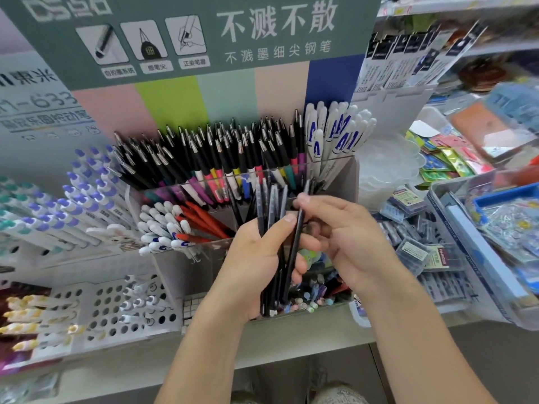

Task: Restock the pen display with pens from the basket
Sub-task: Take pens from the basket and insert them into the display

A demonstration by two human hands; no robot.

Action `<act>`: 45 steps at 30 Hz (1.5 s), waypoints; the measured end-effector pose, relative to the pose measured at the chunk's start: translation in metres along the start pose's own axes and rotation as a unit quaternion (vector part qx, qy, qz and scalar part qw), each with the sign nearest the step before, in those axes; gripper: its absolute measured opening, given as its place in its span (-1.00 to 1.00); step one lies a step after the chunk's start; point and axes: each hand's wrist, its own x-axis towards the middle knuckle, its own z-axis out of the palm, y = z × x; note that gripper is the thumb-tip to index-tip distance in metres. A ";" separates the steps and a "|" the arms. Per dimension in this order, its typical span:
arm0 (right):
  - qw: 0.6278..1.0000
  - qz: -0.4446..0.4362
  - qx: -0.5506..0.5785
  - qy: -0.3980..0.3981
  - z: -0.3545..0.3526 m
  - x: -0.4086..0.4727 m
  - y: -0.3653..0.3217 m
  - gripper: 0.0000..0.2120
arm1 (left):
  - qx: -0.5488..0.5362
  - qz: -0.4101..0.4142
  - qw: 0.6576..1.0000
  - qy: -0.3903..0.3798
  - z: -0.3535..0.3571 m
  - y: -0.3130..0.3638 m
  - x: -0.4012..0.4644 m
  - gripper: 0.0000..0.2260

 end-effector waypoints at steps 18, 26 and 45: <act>0.864 -0.310 -0.355 0.175 -0.016 0.028 0.021 -0.91 | -0.051 0.023 0.987 0.148 -0.007 -0.004 0.003 -0.76; 0.897 -0.249 -0.332 0.150 -0.009 0.032 0.027 -0.85 | -0.065 0.023 0.991 0.113 -0.007 -0.005 0.000 -0.82; 0.995 -0.071 0.070 0.024 -0.009 -0.005 -0.009 -0.88 | 0.010 0.020 0.995 0.097 0.008 -0.010 0.001 -0.75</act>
